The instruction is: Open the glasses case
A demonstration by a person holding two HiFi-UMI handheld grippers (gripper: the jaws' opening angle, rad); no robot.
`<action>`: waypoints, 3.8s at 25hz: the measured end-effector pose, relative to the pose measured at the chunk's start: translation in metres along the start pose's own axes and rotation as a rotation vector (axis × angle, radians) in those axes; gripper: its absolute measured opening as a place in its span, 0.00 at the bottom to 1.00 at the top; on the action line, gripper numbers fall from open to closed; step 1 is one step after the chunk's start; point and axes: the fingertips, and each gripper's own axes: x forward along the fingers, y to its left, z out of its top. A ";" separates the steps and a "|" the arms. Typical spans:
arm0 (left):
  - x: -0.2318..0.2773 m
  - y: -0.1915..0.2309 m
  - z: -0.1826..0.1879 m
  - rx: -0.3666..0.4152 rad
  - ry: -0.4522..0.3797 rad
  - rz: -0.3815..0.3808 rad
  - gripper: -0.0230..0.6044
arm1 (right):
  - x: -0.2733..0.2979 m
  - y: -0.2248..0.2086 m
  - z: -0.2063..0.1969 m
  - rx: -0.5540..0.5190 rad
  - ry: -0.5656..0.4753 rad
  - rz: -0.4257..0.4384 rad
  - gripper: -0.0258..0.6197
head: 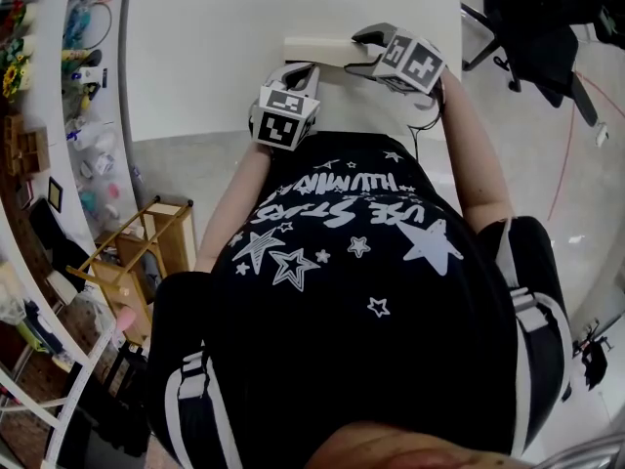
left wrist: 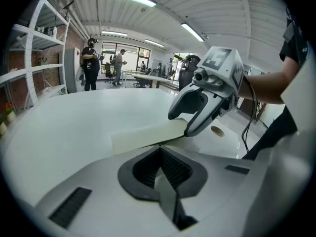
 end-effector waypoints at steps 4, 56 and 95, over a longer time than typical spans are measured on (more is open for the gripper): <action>0.002 0.002 -0.003 -0.006 0.009 0.009 0.06 | -0.001 -0.006 -0.002 0.039 -0.033 0.031 0.45; -0.129 -0.008 -0.048 -0.082 -0.112 0.024 0.06 | -0.083 0.051 0.010 0.458 -0.578 -0.678 0.16; -0.244 -0.215 -0.142 -0.060 -0.225 -0.051 0.06 | -0.080 0.350 -0.118 0.637 -0.630 -0.424 0.05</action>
